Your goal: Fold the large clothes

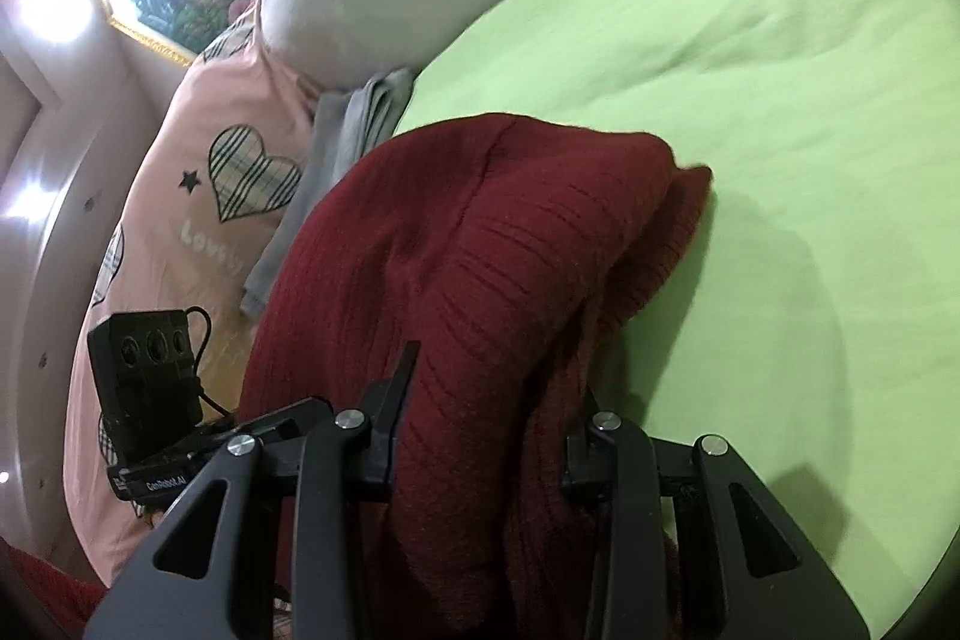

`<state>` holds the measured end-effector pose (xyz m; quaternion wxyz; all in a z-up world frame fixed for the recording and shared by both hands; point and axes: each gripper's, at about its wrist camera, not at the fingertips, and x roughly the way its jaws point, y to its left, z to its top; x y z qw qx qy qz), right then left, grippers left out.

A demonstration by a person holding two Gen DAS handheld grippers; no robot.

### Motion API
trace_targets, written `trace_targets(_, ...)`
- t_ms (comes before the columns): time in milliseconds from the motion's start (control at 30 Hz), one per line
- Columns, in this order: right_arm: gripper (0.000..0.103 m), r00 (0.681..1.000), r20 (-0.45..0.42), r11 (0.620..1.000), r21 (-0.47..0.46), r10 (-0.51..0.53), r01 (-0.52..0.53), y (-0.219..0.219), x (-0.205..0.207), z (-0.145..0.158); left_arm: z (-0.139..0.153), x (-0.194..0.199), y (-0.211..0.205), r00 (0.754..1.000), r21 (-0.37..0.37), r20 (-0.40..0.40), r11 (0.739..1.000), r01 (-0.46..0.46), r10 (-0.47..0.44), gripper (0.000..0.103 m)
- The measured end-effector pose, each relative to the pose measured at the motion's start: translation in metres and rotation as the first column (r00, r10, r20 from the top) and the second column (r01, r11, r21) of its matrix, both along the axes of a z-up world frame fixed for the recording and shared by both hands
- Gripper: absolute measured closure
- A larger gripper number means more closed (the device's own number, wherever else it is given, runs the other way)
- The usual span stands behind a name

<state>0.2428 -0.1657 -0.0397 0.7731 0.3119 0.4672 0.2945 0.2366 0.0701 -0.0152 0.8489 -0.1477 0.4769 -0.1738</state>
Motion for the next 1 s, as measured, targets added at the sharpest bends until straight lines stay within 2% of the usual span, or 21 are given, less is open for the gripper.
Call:
trace_targets(67,0.066,0.999,-0.032,1.000,-0.010,0.002,-0.002,0.012,0.001,-0.015,-0.015,-0.004,0.018,0.999,-0.002,-0.034,1.000,-0.028,0.028,0.052)
trace_targets(133,0.064,0.999,-0.050,1.000,-0.015,-0.007,0.007,0.015,0.000,-0.024,-0.024,-0.011,0.033,0.998,-0.031,-0.029,0.998,-0.049,0.048,0.049)
trace_targets(200,0.053,0.998,-0.062,1.000,-0.010,-0.024,0.023,0.011,-0.001,-0.028,-0.027,-0.015,0.036,0.999,-0.039,-0.009,0.998,-0.054,0.053,0.044)
trace_targets(267,0.047,0.996,-0.075,0.998,-0.035,-0.045,0.043,0.007,-0.001,-0.028,-0.029,-0.014,0.032,0.997,-0.005,-0.007,0.997,-0.082,0.082,0.032)
trace_targets(333,0.042,0.995,-0.080,0.997,-0.052,-0.055,0.051,0.002,-0.002,-0.024,-0.025,-0.017,0.031,0.995,0.025,0.000,0.995,-0.100,0.100,0.032)
trace_targets(400,0.030,0.994,-0.068,0.994,-0.076,-0.084,0.079,-0.009,-0.008,-0.013,-0.018,-0.026,0.031,0.994,0.051,0.017,0.993,-0.110,0.109,0.031)
trace_targets(433,0.029,0.993,-0.055,0.992,-0.084,-0.100,0.095,-0.014,-0.011,-0.007,-0.012,-0.035,0.033,0.993,0.068,0.034,0.991,-0.118,0.115,0.031)
trace_targets(600,0.029,0.989,0.021,0.982,-0.112,-0.149,0.150,-0.037,-0.043,0.026,0.011,-0.093,0.039,0.983,0.114,0.128,0.983,-0.145,0.130,0.030)
trace_targets(700,0.031,0.994,0.028,0.990,-0.091,-0.106,0.108,-0.033,-0.057,0.032,0.012,-0.125,0.025,0.980,0.180,0.169,0.974,-0.134,0.104,0.030)
trace_targets(800,0.034,0.998,0.018,0.991,-0.113,-0.066,0.068,-0.021,-0.060,0.030,0.008,-0.146,0.010,0.979,0.249,0.196,0.962,-0.114,0.065,0.030)
trace_targets(900,0.034,0.999,-0.003,0.992,-0.115,-0.043,0.042,-0.010,-0.055,0.023,-0.004,-0.154,-0.009,0.979,0.361,0.203,0.927,-0.099,0.026,0.030)
trace_targets(1000,0.034,0.999,-0.025,0.993,-0.119,-0.025,0.022,-0.003,-0.047,0.014,-0.013,-0.154,-0.019,0.977,0.432,0.215,0.896,-0.101,0.006,0.030)
